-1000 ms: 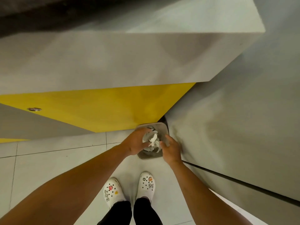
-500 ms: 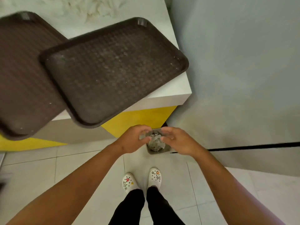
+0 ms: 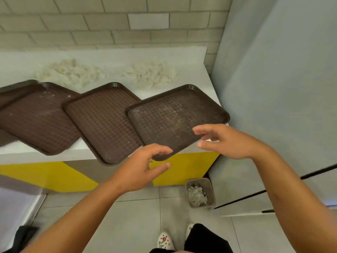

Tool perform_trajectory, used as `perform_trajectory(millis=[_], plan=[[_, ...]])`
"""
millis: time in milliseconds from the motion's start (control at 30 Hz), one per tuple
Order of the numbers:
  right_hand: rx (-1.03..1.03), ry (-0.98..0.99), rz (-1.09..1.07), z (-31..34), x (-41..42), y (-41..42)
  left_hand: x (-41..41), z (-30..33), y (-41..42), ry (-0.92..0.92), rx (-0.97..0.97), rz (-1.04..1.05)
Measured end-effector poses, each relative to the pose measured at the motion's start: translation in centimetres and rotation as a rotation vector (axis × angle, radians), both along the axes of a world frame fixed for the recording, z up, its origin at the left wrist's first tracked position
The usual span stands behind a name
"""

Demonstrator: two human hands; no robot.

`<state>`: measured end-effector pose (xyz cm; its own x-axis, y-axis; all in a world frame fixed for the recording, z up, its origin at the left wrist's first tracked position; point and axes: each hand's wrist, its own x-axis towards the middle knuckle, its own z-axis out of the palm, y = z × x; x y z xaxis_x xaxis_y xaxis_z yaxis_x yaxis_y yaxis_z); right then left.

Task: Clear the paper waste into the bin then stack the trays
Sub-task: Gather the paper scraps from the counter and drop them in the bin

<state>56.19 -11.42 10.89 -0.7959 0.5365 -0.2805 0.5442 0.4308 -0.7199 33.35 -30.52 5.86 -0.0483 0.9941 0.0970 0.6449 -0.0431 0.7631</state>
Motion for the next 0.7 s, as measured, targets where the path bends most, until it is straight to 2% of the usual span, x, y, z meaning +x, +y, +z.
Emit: perform_trajectory(millis=[300, 467, 700], plan=[[0.19, 0.012, 0.12, 5.8, -8.3, 5.2, -10.0, 5.6, 5.3, 0.345, 0.006, 0.05], [0.28, -0.07, 0.21, 5.8, -13.4, 11.2, -15.0, 6.4, 11.7, 0.397, -0.038, 0.074], [0.32, -0.255, 0.285, 3.6, -19.4, 20.7, -20.1, 4.2, 20.9, 0.305, -0.166, 0.126]])
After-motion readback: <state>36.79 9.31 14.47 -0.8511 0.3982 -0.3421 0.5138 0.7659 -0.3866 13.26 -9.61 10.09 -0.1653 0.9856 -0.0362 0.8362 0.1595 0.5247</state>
